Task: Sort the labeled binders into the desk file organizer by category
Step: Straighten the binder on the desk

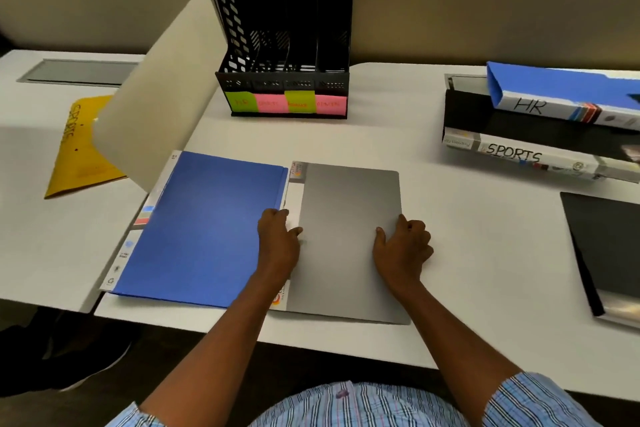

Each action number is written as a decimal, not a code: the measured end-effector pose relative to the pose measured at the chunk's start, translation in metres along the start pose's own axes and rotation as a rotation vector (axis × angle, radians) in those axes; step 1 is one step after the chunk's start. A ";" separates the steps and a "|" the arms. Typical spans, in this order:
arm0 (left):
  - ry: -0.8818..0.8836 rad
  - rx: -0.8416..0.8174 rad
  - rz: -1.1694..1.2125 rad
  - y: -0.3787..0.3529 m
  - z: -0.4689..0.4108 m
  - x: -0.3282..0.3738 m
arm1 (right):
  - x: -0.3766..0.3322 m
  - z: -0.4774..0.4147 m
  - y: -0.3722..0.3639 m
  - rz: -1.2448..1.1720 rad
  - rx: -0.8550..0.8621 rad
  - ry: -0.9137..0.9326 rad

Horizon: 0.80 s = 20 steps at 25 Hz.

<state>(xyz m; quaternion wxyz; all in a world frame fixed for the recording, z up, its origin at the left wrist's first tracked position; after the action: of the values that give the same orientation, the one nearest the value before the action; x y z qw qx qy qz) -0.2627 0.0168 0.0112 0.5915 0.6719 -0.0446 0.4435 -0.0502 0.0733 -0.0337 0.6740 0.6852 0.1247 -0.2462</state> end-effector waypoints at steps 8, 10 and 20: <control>-0.213 -0.242 0.195 -0.013 0.024 0.027 | -0.023 0.042 0.010 -0.078 -0.081 0.203; -0.231 -0.288 0.251 -0.023 0.031 0.036 | -0.016 0.054 0.016 -0.085 -0.104 0.228; -0.148 -0.444 0.507 -0.075 0.070 0.116 | 0.051 0.056 0.077 -0.028 0.033 0.122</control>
<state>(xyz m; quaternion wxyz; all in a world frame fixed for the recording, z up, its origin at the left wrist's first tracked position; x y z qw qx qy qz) -0.1104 0.0346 0.0362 0.5895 0.5246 -0.3482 0.5060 0.0227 0.0049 0.0088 0.6503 0.7081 0.1709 -0.2154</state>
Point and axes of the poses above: each hand's wrist, its own z-axis away from the middle knuckle, its own y-axis out of the back of the hand, x = y × z, the point moved 3 cm from there along -z, towards the middle knuckle, and after that the axes turned 1 degree about -z, right-handed, at the moved point
